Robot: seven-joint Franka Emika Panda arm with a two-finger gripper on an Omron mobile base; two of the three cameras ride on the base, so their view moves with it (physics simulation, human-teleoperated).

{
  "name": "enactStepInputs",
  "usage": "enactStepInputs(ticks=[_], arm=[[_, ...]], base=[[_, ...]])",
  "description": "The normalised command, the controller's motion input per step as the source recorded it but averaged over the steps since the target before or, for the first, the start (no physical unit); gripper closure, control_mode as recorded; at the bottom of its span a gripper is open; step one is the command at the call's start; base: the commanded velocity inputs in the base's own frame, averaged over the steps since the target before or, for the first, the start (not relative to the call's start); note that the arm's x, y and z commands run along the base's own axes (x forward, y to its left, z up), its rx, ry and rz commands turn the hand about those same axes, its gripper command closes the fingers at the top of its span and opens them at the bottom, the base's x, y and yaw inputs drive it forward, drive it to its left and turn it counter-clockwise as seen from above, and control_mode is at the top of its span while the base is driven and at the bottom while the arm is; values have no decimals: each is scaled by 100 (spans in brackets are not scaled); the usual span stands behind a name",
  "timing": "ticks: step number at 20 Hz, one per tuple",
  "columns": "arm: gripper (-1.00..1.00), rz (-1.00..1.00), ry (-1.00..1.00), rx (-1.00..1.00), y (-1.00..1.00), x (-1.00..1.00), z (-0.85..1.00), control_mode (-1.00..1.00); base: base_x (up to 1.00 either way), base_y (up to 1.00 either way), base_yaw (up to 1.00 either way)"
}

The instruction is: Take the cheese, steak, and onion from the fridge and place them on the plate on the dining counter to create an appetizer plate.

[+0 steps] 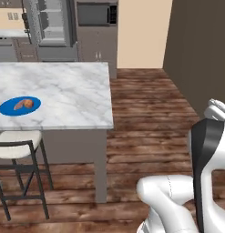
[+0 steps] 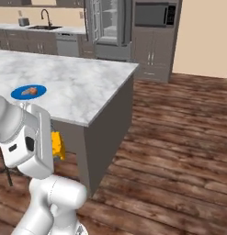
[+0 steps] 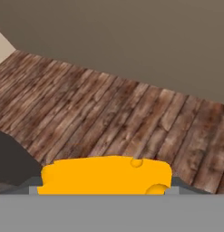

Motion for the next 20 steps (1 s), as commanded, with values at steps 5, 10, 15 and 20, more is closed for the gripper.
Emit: enactStepInputs(ticks=[5, 10, 15, 20], arm=[[100, 0, 0, 0, 0, 0, 0, 100], [100, 0, 0, 0, 0, 0, 0, 100], [100, 0, 0, 0, 0, 0, 0, 100], [100, 0, 0, 0, 0, 0, 0, 100]], base=[[-37, 100, 0], [2, 100, 0], [30, 100, 0], [46, 100, -4]])
